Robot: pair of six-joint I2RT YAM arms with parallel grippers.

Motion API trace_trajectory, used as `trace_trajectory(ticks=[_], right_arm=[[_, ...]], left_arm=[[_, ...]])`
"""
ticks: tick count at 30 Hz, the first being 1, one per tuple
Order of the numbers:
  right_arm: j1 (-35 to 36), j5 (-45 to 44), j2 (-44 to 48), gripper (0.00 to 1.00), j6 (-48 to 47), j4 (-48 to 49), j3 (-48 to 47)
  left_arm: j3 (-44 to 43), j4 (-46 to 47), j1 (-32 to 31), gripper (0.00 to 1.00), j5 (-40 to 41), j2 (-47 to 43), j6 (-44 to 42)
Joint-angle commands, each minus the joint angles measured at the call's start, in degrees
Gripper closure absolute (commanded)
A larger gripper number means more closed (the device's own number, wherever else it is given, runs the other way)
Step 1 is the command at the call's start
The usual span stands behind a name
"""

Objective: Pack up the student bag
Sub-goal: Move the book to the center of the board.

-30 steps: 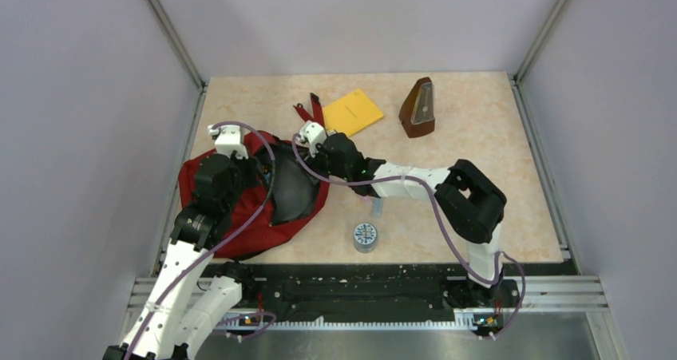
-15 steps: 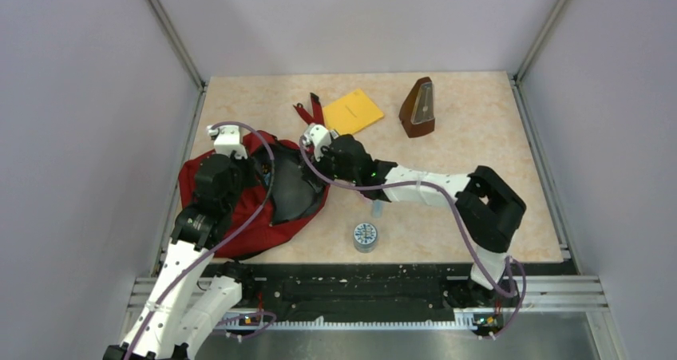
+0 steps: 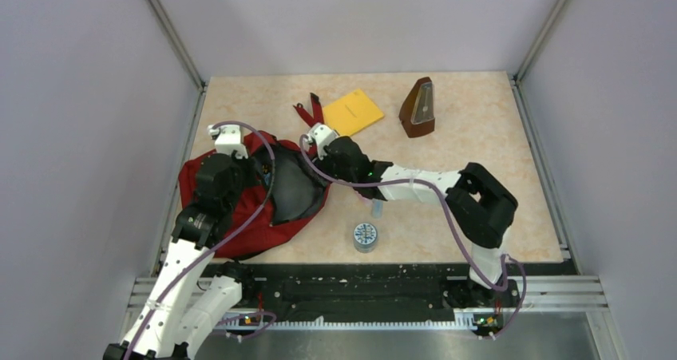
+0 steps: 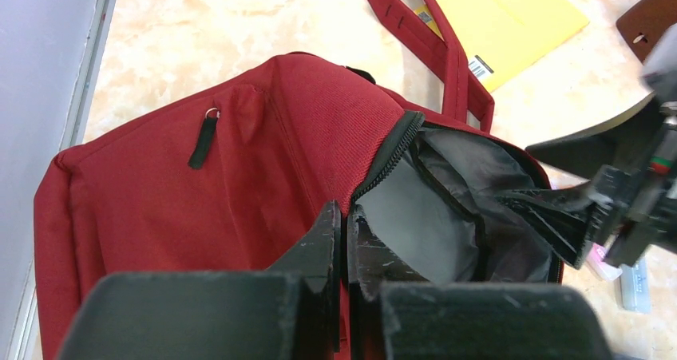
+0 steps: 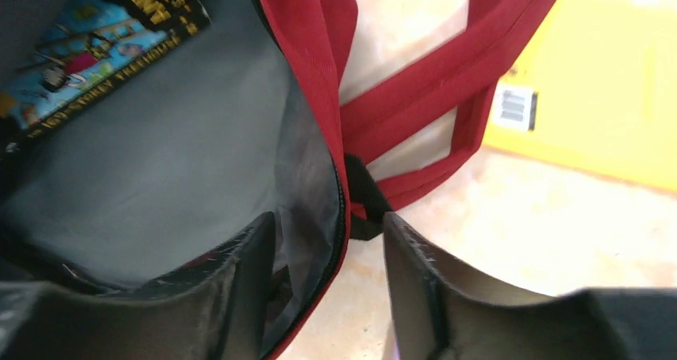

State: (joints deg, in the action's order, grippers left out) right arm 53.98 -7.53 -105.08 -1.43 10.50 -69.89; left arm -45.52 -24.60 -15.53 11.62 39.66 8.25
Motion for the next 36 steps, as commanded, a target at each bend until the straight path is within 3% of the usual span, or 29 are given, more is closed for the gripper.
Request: trace_trajectory(ticks=[1, 3, 5, 10, 17, 21, 23, 26, 29, 32, 36], right_arm=[[-0.3, 0.3, -3.1, 0.64, 2.8, -1.4, -4.4], [-0.2, 3.7, -4.2, 0.87, 4.2, -1.4, -5.3], [0.4, 6.9, -5.3, 1.0, 5.6, -1.3, -6.0], [3.7, 16.2, -7.8, 1.0, 9.2, 1.1, -7.5], [7.5, 22.8, -9.7, 1.0, 12.8, 5.6, -9.9], [8.0, 25.2, -9.1, 1.0, 13.9, 6.8, -9.4], [8.0, 23.5, -7.3, 1.0, 13.5, 6.6, -7.7], [7.4, 19.2, -2.0, 0.71, 12.0, 6.5, -2.5], [5.2, 17.7, 3.8, 0.47, 12.3, 7.9, 3.8], [0.8, 18.4, 9.7, 0.31, 13.6, 8.8, 9.9], [-4.6, 18.2, 15.9, 0.2, 10.9, 5.3, 13.6]], left_arm=[[-0.3, 2.5, -0.1, 1.0, 0.4, 0.5, -0.7], [-0.4, 2.5, -0.1, 1.0, 0.5, 0.6, -0.7], [-0.5, 2.5, -0.1, 1.0, 0.6, 0.6, -0.7], [-1.0, 2.4, -0.1, 1.0, -0.1, 0.4, -1.2], [-2.5, 3.3, -0.1, 0.81, -6.7, 0.7, -2.2], [-4.1, 3.7, -0.1, 0.47, -15.5, 2.9, -2.2], [-5.2, 4.2, -0.1, 0.36, -19.1, 4.8, -1.2], [-6.6, 7.3, -0.1, 0.23, -20.4, 8.1, 2.4], [-8.2, 12.6, -0.2, 0.2, -20.2, 12.5, 7.3], [-9.0, 20.3, -0.3, 0.19, -20.2, 18.2, 13.0], [-14.5, 24.0, -0.4, 0.19, -18.6, 29.7, 17.2]])
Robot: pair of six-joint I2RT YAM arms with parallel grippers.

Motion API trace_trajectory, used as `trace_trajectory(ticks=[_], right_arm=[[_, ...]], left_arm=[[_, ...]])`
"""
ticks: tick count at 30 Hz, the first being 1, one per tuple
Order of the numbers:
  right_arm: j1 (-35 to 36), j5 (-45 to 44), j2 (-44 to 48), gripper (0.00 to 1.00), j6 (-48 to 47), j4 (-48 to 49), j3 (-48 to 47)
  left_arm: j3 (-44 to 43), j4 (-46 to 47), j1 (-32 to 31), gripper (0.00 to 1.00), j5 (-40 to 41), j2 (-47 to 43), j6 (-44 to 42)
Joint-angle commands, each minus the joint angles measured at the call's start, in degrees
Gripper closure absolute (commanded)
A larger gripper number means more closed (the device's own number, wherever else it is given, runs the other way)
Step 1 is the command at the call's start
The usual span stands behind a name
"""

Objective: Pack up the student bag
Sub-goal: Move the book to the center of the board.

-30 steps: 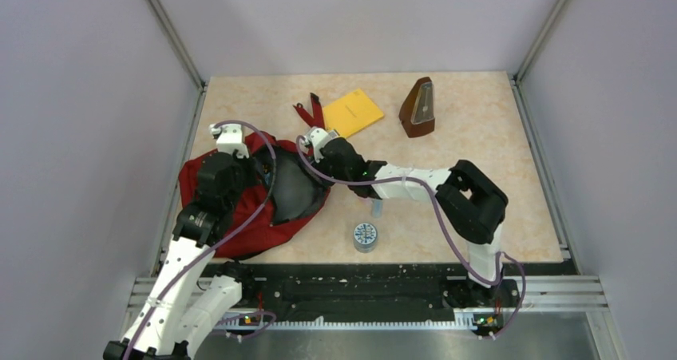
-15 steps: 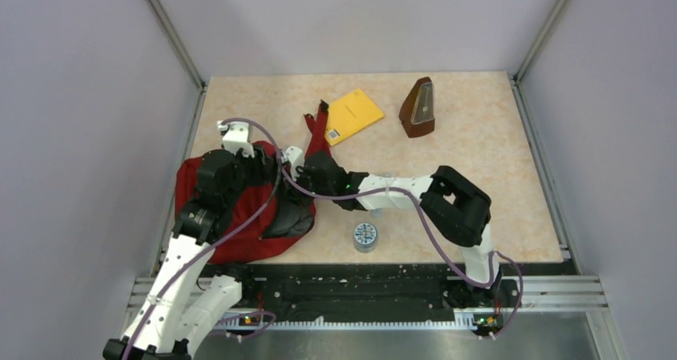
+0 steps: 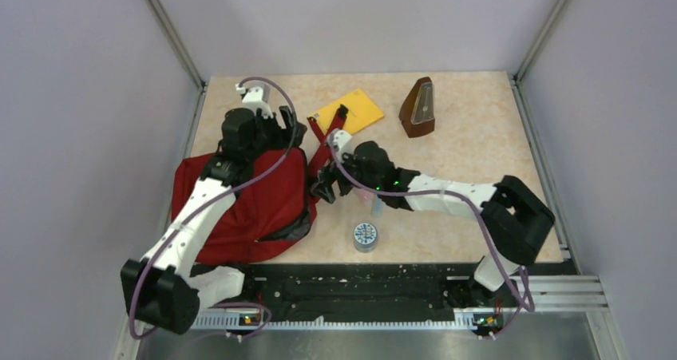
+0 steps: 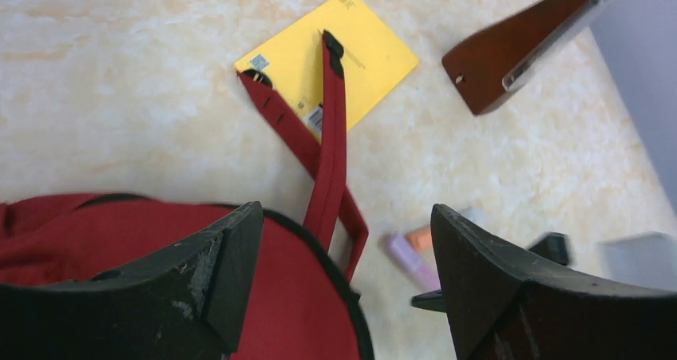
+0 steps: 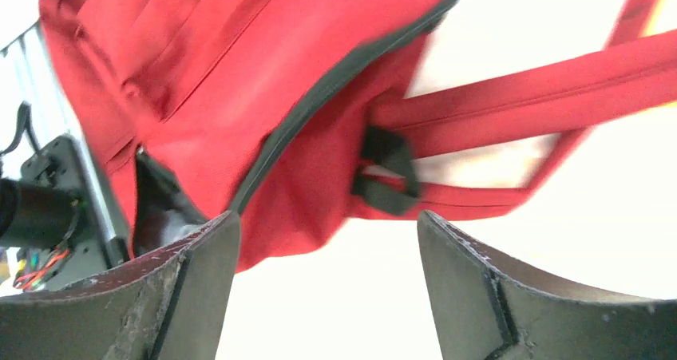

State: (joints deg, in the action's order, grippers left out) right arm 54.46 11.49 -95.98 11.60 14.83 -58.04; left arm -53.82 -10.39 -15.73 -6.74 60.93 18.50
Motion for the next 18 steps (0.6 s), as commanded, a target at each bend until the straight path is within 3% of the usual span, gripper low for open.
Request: trace_trajectory(ticks=[1, 7, 11, 18], right_arm=[[-6.4, -1.6, 7.7, 0.18, -3.0, -0.3, 1.7], [-16.9, -1.6, 4.3, 0.15, -5.0, -2.9, -4.4], [-22.5, -2.0, -2.7, 0.15, -6.5, -5.7, -12.6], [-29.8, -2.0, -17.6, 0.15, -5.3, -7.0, -26.9]], left_arm=[[-8.7, 9.7, -0.2, 0.19, -0.1, 11.6, 7.3], [-17.7, 13.2, -1.3, 0.19, -0.8, 28.4, 7.5], [-21.6, 17.5, -4.0, 0.19, -3.8, 36.8, 7.5], [-31.9, 17.0, -9.4, 0.2, -6.5, 49.9, 8.6]])
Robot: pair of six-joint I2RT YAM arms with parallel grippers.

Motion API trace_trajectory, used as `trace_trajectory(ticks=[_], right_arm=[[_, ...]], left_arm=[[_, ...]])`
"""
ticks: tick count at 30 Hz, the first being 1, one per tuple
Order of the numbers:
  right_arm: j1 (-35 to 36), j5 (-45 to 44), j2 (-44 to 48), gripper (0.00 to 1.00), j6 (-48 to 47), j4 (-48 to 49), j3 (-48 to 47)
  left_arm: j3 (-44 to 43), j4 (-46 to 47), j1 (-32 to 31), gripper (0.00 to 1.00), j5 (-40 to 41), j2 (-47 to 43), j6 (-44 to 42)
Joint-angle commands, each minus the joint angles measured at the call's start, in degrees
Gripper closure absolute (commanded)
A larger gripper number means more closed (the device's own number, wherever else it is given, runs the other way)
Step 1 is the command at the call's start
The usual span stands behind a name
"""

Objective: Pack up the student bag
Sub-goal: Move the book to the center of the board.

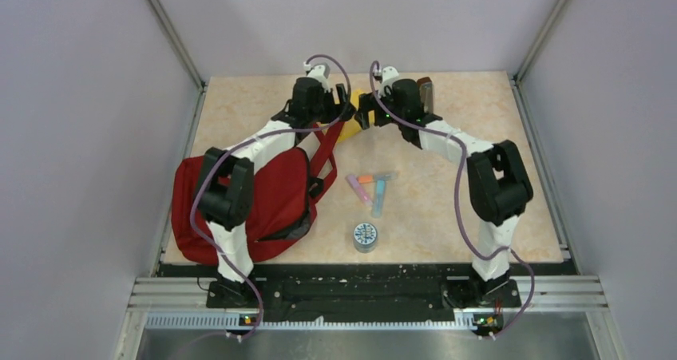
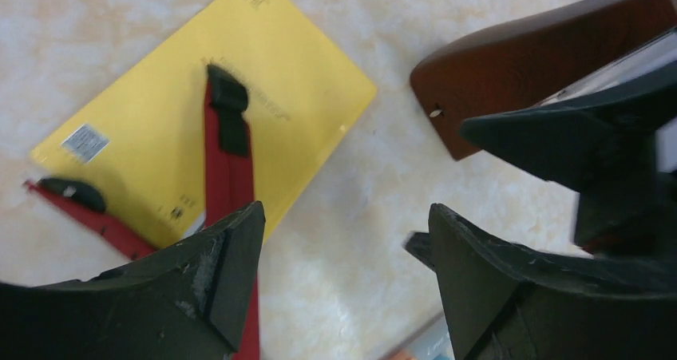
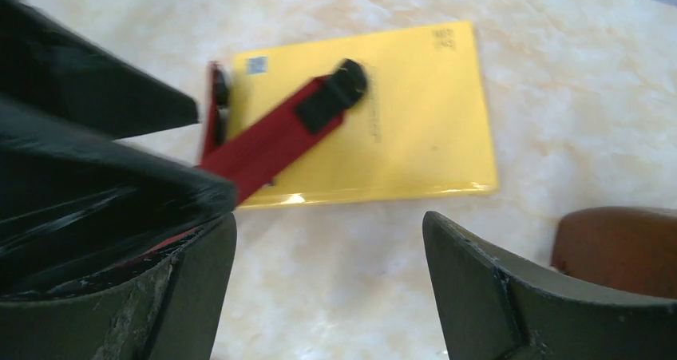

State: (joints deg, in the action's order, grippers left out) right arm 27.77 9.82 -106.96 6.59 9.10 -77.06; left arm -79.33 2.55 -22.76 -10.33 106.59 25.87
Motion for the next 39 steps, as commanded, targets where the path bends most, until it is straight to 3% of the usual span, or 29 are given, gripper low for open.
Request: trace_trajectory(ticks=[1, 6, 14, 25, 34, 39], right_arm=[[-3.8, -0.5, -8.8, 0.16, -0.3, -1.7, -10.1], [-6.1, -1.2, -18.5, 0.16, -0.8, -4.8, -20.1], [-6.2, -3.0, -26.5, 0.16, -1.8, -5.0, -30.2], [-6.4, -1.5, -33.0, 0.16, -2.2, -11.6, -38.6], [-6.8, 1.3, -37.4, 0.16, -3.5, -17.5, -44.5], [-7.3, 8.7, -38.7, 0.15, -4.1, -20.1, -46.3]], left_arm=[[-7.2, 4.0, -2.7, 0.2, -2.9, 5.8, 1.8], [-7.8, 4.2, -3.1, 0.21, -3.2, 10.6, 5.5], [-5.6, 4.1, -3.0, 0.21, -4.3, 13.9, 7.9], [-0.6, -1.2, -1.0, 0.18, 11.5, 12.3, 7.8], [6.2, -2.4, 2.4, 0.16, 16.3, 7.7, 8.8], [7.6, -2.4, 3.4, 0.16, 16.2, 7.6, 10.0]])
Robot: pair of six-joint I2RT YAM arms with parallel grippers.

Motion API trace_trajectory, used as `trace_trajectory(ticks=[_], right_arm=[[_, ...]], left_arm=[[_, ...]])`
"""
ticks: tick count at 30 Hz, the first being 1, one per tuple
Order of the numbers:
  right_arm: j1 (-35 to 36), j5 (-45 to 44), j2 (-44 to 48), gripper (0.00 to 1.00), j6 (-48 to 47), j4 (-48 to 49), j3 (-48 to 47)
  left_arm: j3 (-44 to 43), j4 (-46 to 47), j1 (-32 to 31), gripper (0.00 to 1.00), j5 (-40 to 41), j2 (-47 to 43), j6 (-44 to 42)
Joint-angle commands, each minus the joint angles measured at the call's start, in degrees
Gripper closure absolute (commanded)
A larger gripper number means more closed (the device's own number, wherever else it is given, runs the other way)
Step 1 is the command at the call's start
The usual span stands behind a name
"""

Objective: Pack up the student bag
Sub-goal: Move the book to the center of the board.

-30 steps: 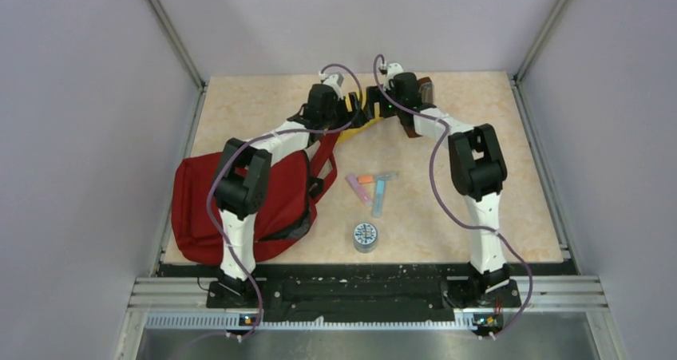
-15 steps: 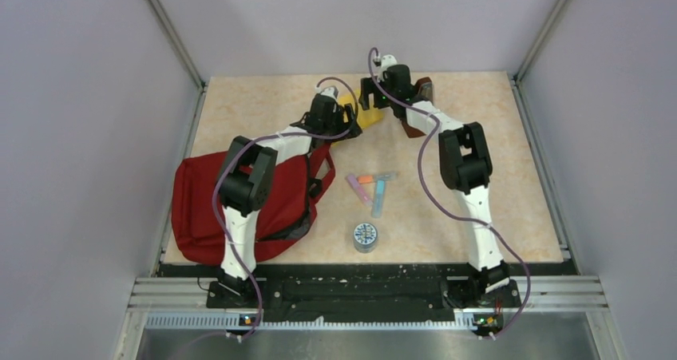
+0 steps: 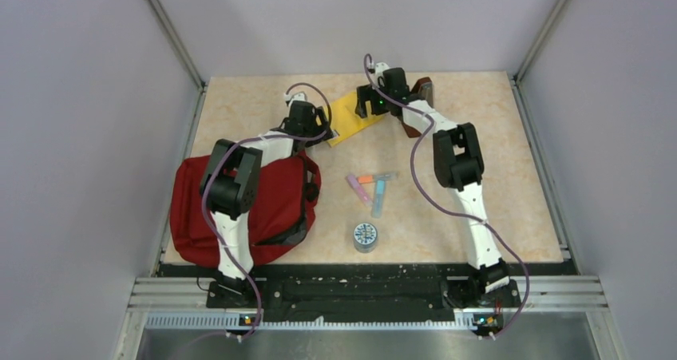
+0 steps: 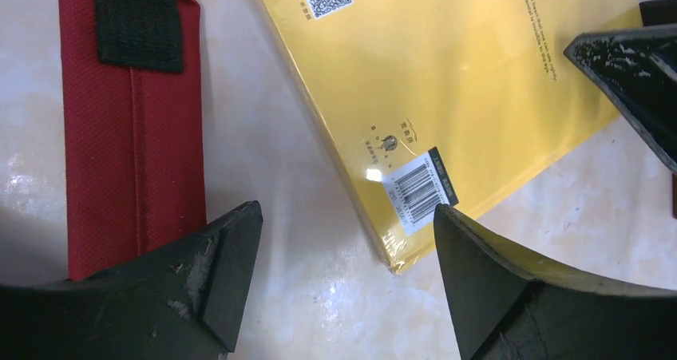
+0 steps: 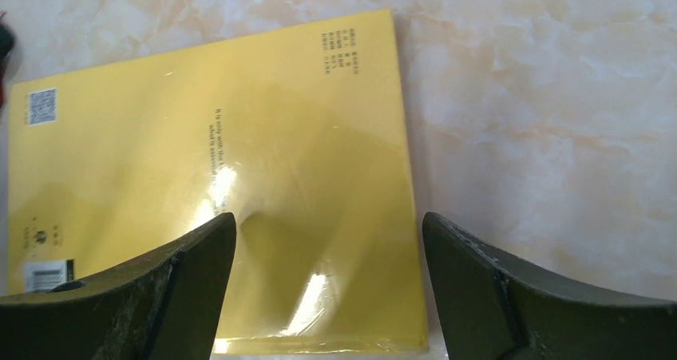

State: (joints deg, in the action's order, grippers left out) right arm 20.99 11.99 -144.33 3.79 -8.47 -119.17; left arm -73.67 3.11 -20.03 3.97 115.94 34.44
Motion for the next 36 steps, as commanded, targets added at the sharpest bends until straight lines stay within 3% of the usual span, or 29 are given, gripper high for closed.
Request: trace_trajectory(ticks=[1, 9, 12, 16, 21, 28, 36], right_arm=[[-0.6, 9.2, -1.5, 0.15, -1.7, -3.3, -4.7], [-0.7, 31.2, 0.0, 0.23, 0.7, -6.2, -3.7], [-0.6, 36.4, 4.9, 0.26, 7.0, 1.7, 5.2], [-0.3, 41.5, 12.8, 0.29, 17.2, 19.1, 18.1], [1.2, 40.2, 20.9, 0.34, 22.7, 27.2, 28.5], [3.7, 33.2, 30.8, 0.36, 25.0, 32.6, 42.8], [5.5, 22.5, 36.8, 0.37, 28.1, 38.3, 58.9]], left_arm=[[1.8, -2.7, 0.8, 0.15, 1.4, -1.6, 1.6], [2.2, 0.3, 1.3, 0.15, -1.3, -1.3, 3.7], [4.6, 1.9, 1.5, 0.15, -1.0, -3.2, 4.4], [8.4, 4.0, 1.8, 0.18, -1.4, -6.9, 4.9], [14.6, 8.3, 2.0, 0.22, -3.5, -12.0, 5.0], [17.4, 9.3, 1.9, 0.3, -13.9, -14.0, 3.1], [21.6, 8.4, 1.9, 0.35, -15.0, -16.0, 1.2]])
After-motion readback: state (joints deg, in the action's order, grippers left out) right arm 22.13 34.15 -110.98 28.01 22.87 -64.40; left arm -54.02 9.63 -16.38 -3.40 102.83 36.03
